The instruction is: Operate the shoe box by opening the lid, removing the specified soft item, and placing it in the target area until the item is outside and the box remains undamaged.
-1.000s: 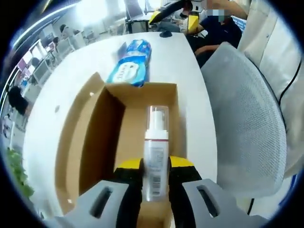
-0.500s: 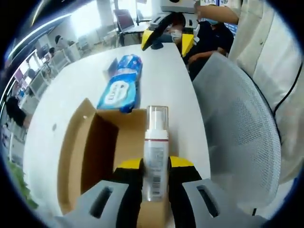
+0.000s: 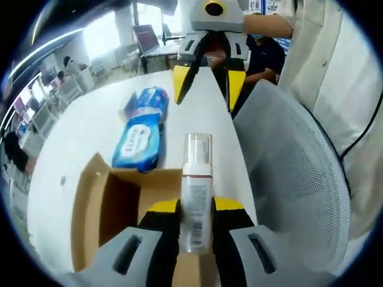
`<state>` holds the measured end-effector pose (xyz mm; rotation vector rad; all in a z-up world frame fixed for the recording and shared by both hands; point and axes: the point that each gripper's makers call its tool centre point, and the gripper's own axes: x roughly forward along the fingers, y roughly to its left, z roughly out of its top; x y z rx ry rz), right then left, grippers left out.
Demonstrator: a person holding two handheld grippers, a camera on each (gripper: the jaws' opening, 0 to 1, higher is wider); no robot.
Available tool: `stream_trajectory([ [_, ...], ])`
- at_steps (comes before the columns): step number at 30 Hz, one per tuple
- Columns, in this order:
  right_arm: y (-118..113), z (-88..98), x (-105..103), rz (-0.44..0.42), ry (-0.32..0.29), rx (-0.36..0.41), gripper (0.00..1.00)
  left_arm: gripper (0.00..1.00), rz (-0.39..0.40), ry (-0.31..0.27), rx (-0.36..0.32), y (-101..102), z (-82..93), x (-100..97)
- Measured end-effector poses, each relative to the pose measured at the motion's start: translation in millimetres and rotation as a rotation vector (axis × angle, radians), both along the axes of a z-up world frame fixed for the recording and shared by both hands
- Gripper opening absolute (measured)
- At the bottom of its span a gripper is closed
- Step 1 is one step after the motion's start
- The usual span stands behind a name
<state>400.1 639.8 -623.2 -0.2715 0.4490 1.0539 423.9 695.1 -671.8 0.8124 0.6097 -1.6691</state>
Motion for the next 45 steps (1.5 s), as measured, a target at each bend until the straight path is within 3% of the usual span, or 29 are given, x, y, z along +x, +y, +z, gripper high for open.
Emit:
stream_trajectory([
  [21, 17, -4.9, -8, 0.076, -0.021, -0.042, 0.18, 0.17, -0.069, 0.032, -0.101, -26, 15.4, -24.6],
  [33, 16, -3.3, -7, 0.077, -0.046, -0.07, 0.17, 0.18, -0.061, 0.017, -0.134, -32, 13.8, -21.6],
  [45, 11, -4.4, -1, 0.064, -0.019, -0.107, 0.16, 0.19, -0.046, -0.004, -0.155, -38, 10.1, -16.6],
])
